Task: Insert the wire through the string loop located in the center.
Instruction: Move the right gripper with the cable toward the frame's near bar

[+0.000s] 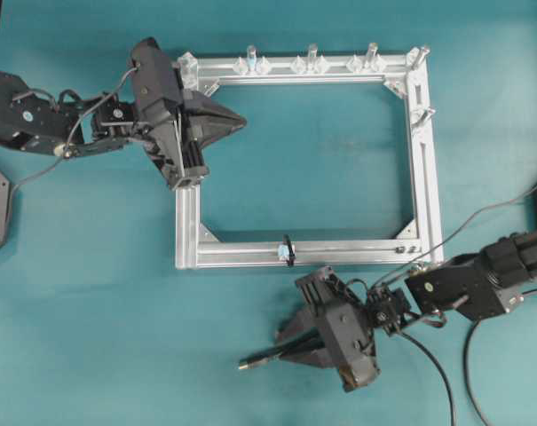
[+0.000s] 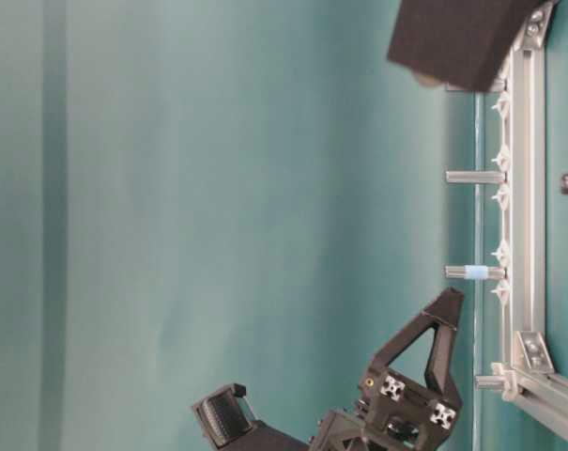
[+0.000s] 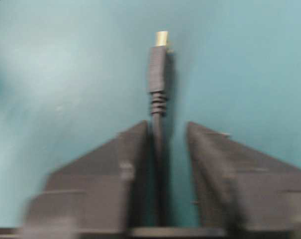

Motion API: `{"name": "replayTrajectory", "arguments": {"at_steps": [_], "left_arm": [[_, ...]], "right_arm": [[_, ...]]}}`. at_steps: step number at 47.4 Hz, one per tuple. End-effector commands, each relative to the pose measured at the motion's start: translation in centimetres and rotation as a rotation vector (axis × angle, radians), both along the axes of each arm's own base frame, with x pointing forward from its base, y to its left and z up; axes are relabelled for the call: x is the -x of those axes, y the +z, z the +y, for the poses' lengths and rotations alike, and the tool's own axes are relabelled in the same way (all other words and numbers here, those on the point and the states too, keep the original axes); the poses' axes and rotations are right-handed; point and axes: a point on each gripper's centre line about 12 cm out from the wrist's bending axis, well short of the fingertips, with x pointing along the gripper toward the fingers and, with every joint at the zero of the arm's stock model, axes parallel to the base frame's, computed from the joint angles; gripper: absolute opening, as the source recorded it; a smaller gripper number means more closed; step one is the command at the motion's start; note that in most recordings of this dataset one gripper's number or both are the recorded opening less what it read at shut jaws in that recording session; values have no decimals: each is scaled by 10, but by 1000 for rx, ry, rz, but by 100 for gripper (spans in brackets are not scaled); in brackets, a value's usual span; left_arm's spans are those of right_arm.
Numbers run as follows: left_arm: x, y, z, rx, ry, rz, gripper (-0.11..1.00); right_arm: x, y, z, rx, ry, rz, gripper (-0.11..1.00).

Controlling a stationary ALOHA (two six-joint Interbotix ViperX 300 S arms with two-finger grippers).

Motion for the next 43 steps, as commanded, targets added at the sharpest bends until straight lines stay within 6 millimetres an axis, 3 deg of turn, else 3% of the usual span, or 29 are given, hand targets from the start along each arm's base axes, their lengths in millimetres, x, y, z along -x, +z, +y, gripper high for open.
{"name": "replayTrajectory", "arguments": {"at_steps": [1, 5, 33, 43], "left_arm": [[-3, 12, -1, -9, -5, -36, 0], [-3, 12, -1, -9, -5, -37, 0], [-3, 12, -1, -11, -5, -37, 0], [-3, 13, -1, -11, -5, -40, 0]], "right_arm": [[11, -6, 6, 31, 41, 37, 20], [12, -7, 6, 35, 44, 44, 8], [9, 4, 7, 23, 39, 23, 8], [9, 24, 6, 18, 35, -2, 8]]}}
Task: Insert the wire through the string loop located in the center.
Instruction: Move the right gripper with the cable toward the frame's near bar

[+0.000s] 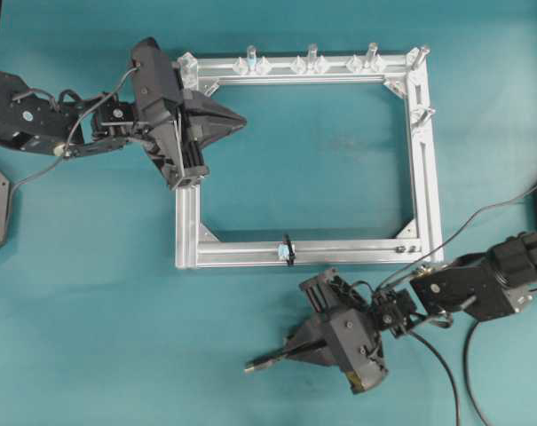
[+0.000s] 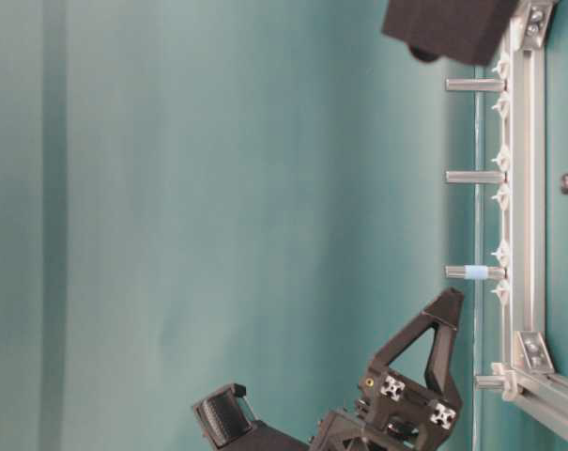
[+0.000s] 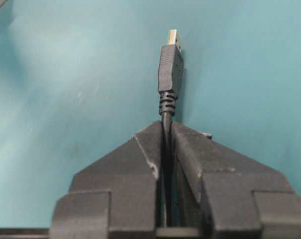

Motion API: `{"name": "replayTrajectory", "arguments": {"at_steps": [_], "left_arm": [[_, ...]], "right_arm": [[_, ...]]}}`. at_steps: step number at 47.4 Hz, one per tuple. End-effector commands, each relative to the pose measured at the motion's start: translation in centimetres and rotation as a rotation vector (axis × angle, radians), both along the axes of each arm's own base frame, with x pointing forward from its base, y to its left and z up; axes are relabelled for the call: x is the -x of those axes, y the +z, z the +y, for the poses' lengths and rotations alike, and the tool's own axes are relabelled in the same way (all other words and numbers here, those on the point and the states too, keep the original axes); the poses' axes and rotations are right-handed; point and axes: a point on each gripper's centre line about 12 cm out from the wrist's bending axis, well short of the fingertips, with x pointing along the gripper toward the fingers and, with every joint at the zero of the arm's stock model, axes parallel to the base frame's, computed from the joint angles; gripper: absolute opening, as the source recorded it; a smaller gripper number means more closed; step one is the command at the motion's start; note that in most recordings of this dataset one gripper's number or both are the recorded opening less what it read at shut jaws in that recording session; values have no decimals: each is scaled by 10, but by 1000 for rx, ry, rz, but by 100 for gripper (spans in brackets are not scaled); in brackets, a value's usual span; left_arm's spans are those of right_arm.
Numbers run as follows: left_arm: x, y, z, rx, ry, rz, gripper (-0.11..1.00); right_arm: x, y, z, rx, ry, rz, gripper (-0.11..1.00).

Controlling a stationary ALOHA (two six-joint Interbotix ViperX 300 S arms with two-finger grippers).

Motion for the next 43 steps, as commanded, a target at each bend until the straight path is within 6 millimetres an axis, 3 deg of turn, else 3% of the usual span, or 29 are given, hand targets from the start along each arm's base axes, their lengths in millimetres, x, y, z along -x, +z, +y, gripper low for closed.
{"name": "replayTrajectory", "arguments": {"at_steps": [1, 25, 32, 43], "left_arm": [[-4, 14, 0, -10, -5, -42, 0], [-4, 14, 0, -12, -5, -43, 0], [-4, 14, 0, -12, -5, -43, 0], [-4, 14, 0, -13, -6, -43, 0]], "right_arm": [[3, 18, 4, 1, 16, -21, 8], [17, 84, -4, 1, 1, -77, 8], [21, 93, -6, 4, -1, -80, 8], [25, 90, -8, 21, -7, -45, 8]]}}
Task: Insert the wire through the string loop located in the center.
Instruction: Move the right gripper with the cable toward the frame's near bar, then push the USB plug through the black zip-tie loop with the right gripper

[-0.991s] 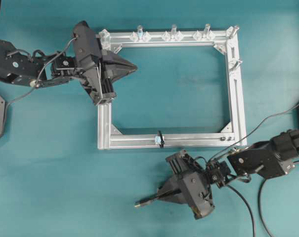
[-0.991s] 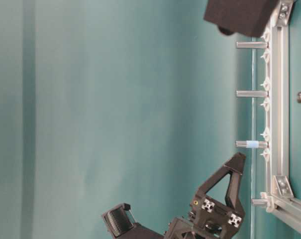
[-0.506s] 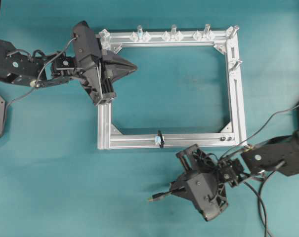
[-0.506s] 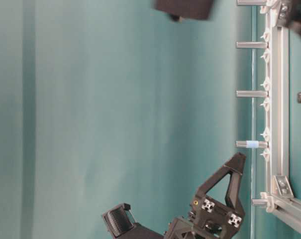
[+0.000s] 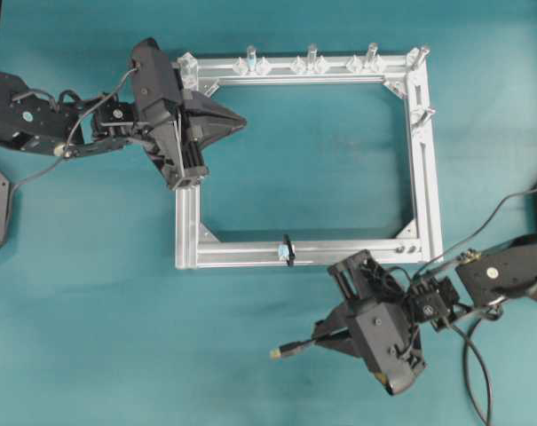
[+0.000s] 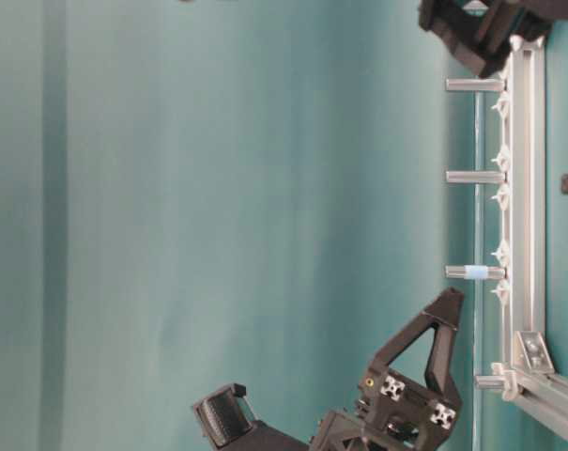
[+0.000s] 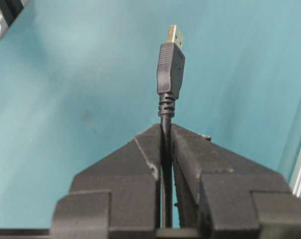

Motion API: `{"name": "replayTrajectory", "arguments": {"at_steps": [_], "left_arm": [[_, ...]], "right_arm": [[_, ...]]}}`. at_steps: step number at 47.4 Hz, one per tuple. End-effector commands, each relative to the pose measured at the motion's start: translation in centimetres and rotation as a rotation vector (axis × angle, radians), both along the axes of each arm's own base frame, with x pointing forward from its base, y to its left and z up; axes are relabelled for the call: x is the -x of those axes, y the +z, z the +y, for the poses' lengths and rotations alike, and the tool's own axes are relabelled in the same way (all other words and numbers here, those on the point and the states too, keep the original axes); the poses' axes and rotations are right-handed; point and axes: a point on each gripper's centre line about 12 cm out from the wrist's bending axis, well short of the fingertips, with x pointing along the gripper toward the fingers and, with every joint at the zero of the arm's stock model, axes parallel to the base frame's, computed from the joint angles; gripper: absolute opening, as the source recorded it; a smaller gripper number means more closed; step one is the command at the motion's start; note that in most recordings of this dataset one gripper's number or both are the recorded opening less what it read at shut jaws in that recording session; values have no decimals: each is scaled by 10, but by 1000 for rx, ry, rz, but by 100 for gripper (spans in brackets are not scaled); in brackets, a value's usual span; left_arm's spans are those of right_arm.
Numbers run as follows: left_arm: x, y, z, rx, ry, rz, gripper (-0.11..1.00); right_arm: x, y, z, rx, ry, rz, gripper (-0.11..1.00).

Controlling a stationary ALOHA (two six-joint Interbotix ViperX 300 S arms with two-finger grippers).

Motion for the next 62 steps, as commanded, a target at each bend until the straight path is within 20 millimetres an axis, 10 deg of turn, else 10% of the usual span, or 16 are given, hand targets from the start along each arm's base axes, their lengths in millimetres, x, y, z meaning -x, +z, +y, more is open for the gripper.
{"name": "replayTrajectory", "arguments": {"at_steps": [1, 62], "left_arm": [[-4, 14, 0, -13, -6, -43, 0], [-5, 15, -2, -12, -11, -46, 0]], "right_arm": [[1, 11, 1, -8, 2, -22, 8], [41, 7, -80, -16, -259, 131, 8]]}}
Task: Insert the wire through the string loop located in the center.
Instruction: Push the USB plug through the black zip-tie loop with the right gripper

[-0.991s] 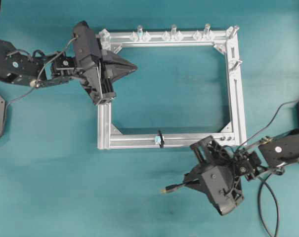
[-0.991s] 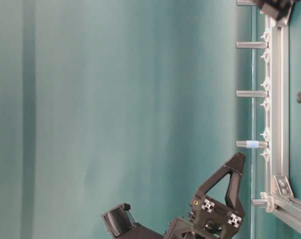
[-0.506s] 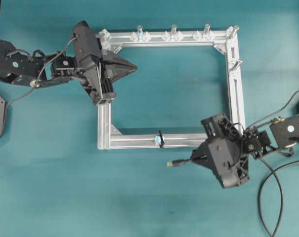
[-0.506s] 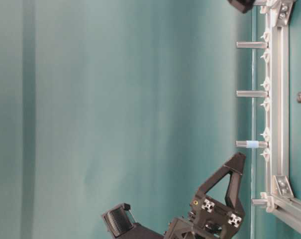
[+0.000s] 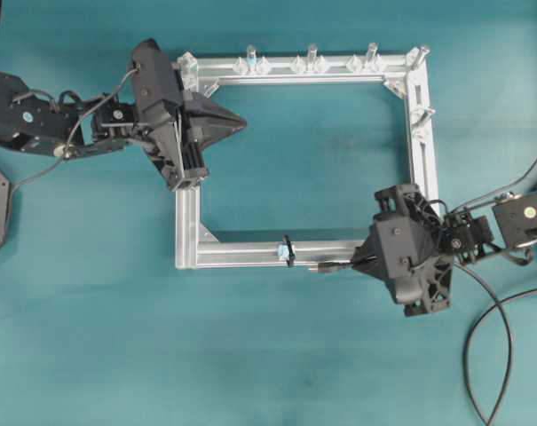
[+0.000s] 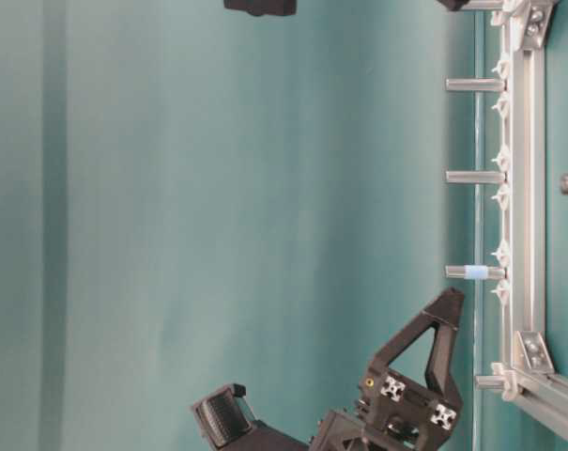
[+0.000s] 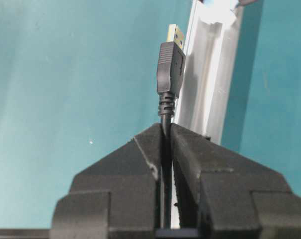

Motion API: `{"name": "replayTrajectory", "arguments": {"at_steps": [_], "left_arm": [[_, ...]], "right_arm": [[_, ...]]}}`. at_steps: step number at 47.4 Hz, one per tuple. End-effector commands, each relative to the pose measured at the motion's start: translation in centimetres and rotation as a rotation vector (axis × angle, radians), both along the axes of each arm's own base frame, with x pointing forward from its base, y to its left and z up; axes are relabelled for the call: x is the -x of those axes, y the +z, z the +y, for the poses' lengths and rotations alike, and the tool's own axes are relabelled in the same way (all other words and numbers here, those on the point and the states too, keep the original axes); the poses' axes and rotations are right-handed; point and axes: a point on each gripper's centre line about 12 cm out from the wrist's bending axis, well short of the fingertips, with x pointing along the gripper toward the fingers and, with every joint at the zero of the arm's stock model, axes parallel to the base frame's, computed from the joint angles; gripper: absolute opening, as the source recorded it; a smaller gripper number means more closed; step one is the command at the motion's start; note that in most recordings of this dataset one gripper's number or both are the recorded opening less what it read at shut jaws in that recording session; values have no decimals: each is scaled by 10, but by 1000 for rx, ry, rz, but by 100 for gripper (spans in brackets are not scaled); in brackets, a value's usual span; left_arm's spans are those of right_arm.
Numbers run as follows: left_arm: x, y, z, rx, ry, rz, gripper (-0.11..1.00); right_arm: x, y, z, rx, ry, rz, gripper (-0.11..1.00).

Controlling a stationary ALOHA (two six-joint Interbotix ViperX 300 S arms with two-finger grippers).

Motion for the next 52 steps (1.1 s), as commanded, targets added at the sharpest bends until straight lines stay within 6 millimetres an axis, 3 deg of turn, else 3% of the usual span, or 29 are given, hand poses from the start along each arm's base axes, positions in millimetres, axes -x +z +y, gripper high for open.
{"name": "replayTrajectory", "arguments": {"at_steps": [1, 26, 52], "left_arm": [[-5, 15, -1, -12, -7, -44, 0], [-5, 15, -1, -12, -8, -44, 0], [-5, 15, -1, -13, -9, -44, 0]], "right_arm": [[-2, 11, -2, -10, -8, -37, 8], [-1, 12, -16, -11, -53, -42, 8], [-5, 17, -16, -17, -54, -67, 8]]}}
